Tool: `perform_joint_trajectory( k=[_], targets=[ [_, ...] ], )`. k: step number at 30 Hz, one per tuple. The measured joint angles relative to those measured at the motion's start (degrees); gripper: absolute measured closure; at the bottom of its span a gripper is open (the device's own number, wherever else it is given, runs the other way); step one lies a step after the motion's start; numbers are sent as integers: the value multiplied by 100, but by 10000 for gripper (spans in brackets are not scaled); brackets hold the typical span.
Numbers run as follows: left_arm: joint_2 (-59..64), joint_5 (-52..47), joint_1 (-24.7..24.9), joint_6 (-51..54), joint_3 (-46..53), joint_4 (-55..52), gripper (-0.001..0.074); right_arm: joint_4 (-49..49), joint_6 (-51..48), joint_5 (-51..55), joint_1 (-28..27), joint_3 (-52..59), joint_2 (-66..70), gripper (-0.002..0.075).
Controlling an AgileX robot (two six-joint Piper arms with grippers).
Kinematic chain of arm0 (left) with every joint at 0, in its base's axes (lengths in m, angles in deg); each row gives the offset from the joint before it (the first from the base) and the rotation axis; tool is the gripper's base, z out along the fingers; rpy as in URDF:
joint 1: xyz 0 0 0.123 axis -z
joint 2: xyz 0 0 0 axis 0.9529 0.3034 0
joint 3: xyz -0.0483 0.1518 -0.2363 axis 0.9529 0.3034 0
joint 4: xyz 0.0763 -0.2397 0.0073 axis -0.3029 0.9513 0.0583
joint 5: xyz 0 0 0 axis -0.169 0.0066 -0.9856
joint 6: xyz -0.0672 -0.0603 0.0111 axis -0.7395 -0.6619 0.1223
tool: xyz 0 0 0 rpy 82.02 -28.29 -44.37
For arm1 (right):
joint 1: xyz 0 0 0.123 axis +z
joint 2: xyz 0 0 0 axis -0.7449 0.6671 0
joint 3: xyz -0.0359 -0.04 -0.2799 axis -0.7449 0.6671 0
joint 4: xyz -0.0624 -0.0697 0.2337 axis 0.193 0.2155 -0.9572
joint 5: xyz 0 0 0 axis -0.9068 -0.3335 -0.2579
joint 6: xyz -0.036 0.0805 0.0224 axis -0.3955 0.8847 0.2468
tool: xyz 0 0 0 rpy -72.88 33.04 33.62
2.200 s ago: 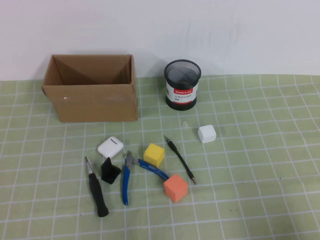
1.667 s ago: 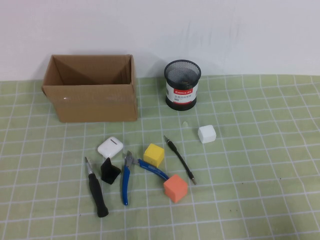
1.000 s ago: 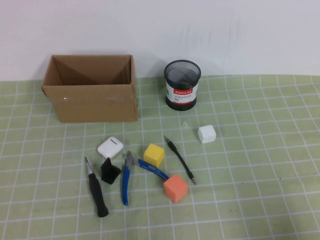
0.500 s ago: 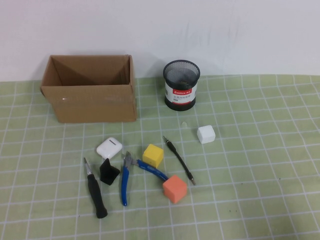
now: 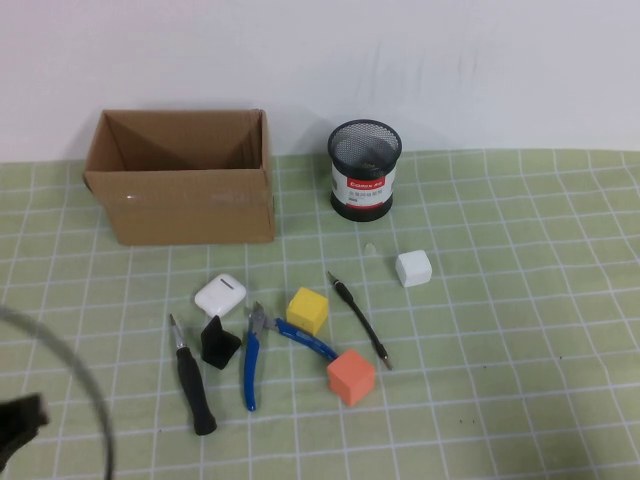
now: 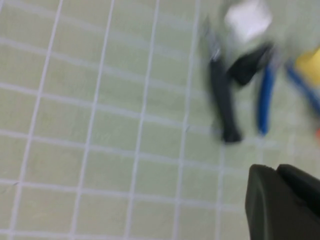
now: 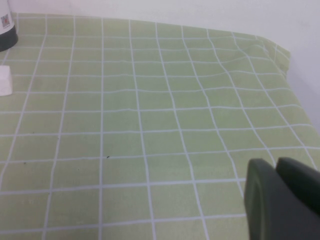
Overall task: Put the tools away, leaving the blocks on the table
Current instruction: Pick up the black Screwdriver from the table
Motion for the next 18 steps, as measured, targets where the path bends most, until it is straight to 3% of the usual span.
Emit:
perform_joint_trajectory(
  k=[8, 18],
  targets=[
    [2500, -263, 156, 1082, -983, 247, 738, 10, 0, 0, 0, 0, 0, 735],
    [4458, -227, 1894, 588, -2237, -55, 738, 10, 0, 0, 0, 0, 0, 735]
  ],
)
